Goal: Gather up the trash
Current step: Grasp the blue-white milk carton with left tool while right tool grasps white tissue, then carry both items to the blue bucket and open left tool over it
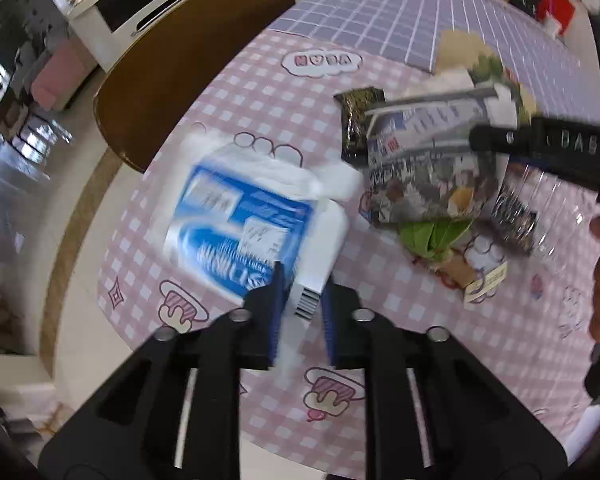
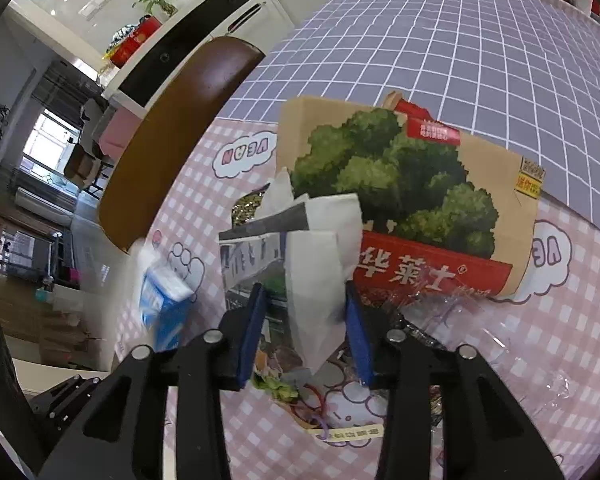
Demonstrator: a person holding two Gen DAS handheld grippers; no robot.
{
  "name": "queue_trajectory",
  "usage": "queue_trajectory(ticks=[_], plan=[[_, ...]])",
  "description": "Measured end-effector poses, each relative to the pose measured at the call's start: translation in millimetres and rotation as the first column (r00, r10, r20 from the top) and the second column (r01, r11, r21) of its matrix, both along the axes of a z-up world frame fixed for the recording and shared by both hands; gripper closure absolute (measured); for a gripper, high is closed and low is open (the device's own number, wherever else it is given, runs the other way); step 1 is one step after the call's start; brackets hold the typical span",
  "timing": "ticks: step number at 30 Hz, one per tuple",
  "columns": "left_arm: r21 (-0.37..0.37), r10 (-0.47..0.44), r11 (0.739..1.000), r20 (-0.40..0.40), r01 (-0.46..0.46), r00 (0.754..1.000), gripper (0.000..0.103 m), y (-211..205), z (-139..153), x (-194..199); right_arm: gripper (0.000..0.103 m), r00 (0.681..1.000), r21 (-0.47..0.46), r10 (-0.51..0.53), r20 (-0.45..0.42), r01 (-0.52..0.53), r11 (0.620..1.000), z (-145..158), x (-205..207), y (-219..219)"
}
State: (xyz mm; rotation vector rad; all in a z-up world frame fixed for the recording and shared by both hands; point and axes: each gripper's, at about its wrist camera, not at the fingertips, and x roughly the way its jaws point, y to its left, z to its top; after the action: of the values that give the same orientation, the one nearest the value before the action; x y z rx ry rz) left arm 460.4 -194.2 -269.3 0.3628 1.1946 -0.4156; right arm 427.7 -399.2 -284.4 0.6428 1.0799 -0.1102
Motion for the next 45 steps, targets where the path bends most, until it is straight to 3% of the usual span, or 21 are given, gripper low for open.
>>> queue_trajectory(ticks=[3, 8, 15, 19, 23, 26, 31, 33, 36, 38, 45], plan=[[-0.082, 0.054, 0.995, -0.019, -0.055, 0.998, 0.093, 16, 13, 4, 0.081, 0.999, 0.011, 0.029, 0.028, -0.029, 1.0, 11, -5, 3], [-0.249, 0.151, 0.955, -0.055, -0.16, 0.987, 0.097, 55, 41, 10, 0.089, 0.99, -0.036, 0.094, 0.104, -0.091, 0.995, 48, -16, 23], [-0.425, 0.24, 0.867, -0.102, -0.261, 0.965, 0.099, 129, 71, 2, 0.09, 0.954, -0.135, 0.215, 0.209, -0.189, 0.973, 110, -23, 79], [-0.482, 0.295, 0.816, -0.128, -0.32, 0.947, 0.099, 187, 75, -10, 0.09, 0.92, -0.163, 0.312, 0.237, -0.279, 0.946, 133, -25, 139], [-0.468, 0.363, 0.799, -0.126, -0.378, 0.923, 0.099, 249, 70, -26, 0.09, 0.888, -0.153, 0.401, 0.223, -0.375, 0.914, 131, -20, 213], [-0.439, 0.428, 0.778, -0.154, -0.449, 0.891, 0.099, 301, 55, -38, 0.09, 0.854, -0.136, 0.485, 0.188, -0.466, 0.874, 116, -18, 282], [-0.382, 0.514, 0.74, -0.209, -0.553, 0.832, 0.099, 376, 12, -59, 0.09, 0.812, -0.149, 0.569, 0.129, -0.551, 0.821, 84, -20, 371], [-0.361, 0.529, 0.737, -0.219, -0.571, 0.82, 0.099, 392, -1, -63, 0.09, 0.797, -0.13, 0.594, 0.106, -0.581, 0.803, 71, -22, 398], [-0.34, 0.553, 0.719, -0.248, -0.606, 0.796, 0.099, 417, -23, -69, 0.091, 0.754, -0.185, 0.651, 0.091, -0.629, 0.755, 66, -30, 436], [-0.314, 0.559, 0.716, -0.276, -0.624, 0.781, 0.099, 429, -46, -70, 0.09, 0.755, -0.136, 0.654, 0.048, -0.644, 0.753, 46, -31, 452], [-0.228, 0.55, 0.73, -0.366, -0.645, 0.751, 0.099, 432, -129, -55, 0.09, 0.765, -0.114, 0.635, -0.107, -0.644, 0.757, -25, -33, 476]])
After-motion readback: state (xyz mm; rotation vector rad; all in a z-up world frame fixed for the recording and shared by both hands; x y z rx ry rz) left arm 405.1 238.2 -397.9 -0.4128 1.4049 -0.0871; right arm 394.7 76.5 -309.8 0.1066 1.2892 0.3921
